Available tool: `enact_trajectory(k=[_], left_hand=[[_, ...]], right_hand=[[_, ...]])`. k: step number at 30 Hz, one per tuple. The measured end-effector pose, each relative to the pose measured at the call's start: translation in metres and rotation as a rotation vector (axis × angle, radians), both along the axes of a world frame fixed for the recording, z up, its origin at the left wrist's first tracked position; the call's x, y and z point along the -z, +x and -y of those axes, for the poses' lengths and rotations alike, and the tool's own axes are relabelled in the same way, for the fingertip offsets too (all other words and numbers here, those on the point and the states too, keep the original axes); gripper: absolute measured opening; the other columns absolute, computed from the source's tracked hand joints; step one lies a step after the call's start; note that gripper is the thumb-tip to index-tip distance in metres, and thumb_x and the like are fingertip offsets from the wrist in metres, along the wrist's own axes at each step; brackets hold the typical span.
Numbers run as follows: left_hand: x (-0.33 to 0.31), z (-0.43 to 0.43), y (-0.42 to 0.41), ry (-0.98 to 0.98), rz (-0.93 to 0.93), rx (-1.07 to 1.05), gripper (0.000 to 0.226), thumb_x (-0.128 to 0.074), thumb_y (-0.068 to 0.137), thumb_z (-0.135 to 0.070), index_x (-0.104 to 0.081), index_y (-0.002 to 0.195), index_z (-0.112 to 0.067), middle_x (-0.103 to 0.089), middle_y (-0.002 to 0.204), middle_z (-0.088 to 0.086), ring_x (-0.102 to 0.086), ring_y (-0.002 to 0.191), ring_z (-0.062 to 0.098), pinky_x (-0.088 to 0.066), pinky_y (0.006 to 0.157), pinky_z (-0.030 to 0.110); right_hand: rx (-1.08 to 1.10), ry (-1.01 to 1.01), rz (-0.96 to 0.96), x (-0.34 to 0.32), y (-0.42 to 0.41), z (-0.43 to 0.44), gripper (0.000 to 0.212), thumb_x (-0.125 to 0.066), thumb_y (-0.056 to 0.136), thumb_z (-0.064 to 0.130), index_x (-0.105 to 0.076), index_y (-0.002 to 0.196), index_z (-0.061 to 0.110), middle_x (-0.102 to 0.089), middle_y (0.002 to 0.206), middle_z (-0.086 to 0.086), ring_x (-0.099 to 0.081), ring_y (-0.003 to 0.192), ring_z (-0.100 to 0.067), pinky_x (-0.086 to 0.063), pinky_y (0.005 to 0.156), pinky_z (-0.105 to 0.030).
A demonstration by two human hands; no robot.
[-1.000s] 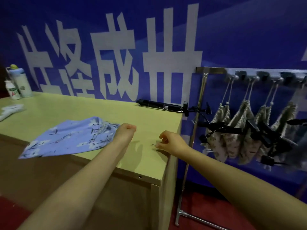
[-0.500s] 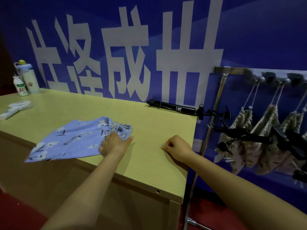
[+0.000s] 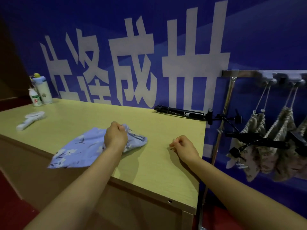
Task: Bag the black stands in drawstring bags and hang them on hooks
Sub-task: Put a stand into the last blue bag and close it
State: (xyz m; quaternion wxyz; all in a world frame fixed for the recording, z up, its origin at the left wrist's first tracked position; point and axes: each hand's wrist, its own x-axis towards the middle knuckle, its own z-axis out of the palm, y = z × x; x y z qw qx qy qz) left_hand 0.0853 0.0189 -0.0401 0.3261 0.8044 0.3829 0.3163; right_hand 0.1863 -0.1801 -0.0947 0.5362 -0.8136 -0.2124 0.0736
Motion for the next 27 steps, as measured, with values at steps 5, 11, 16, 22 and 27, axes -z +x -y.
enact_trajectory(k=[5, 11, 16, 22, 27], left_hand=[[-0.050, 0.009, -0.018, -0.041, 0.180, 0.061, 0.015, -0.034, 0.098, -0.017, -0.041, 0.090, -0.006, -0.049, 0.086, 0.016, -0.045, 0.076, 0.026, -0.036, 0.066, 0.033], [-0.085, 0.042, -0.067, -0.035, 0.218, 0.307, 0.044, -0.029, 0.077, 0.016, -0.058, 0.065, -0.015, -0.060, 0.071, 0.008, -0.052, 0.064, 0.019, -0.048, 0.067, 0.030], [-0.112, 0.061, -0.119, 0.170, -0.268, 0.241, 0.030, -0.042, 0.087, 0.003, -0.072, 0.089, 0.003, -0.066, 0.110, 0.028, -0.057, 0.074, 0.032, -0.046, 0.067, 0.031], [-0.119, 0.068, -0.161, 0.662, -0.518, -0.073, 0.028, -0.046, 0.092, -0.007, -0.060, 0.116, -0.002, -0.040, 0.133, 0.016, -0.056, 0.106, 0.038, -0.042, 0.075, 0.036], [-0.098, 0.046, -0.167, 0.540, -0.952, 0.104, 0.038, -0.040, 0.093, -0.009, -0.050, 0.130, -0.006, -0.036, 0.138, 0.018, -0.053, 0.113, 0.035, -0.043, 0.094, 0.035]], right_hand=[[-0.113, 0.364, -0.090, -0.048, -0.040, -0.025, 0.016, -0.038, 0.100, 0.023, -0.048, 0.091, 0.015, -0.066, 0.109, -0.006, -0.059, 0.103, -0.019, -0.048, 0.082, -0.034], [-0.359, 0.006, 0.242, -0.087, -0.086, -0.055, 0.013, -0.040, 0.098, 0.021, -0.045, 0.088, 0.015, -0.054, 0.083, -0.004, -0.050, 0.083, -0.018, -0.036, 0.061, -0.024], [-0.640, -0.245, 0.430, -0.081, -0.131, -0.058, 0.012, -0.039, 0.098, 0.009, -0.041, 0.087, 0.013, -0.048, 0.093, -0.011, -0.044, 0.086, -0.019, -0.029, 0.069, -0.027], [-0.894, -0.637, 0.414, -0.068, -0.195, -0.070, 0.030, -0.043, 0.092, 0.000, -0.053, 0.116, -0.014, -0.054, 0.122, -0.032, -0.051, 0.096, -0.034, -0.039, 0.084, -0.042], [-0.871, -0.838, 0.391, -0.068, -0.180, -0.043, 0.030, -0.038, 0.098, 0.012, -0.054, 0.116, -0.005, -0.054, 0.119, -0.021, -0.043, 0.094, -0.025, -0.035, 0.081, -0.035]])
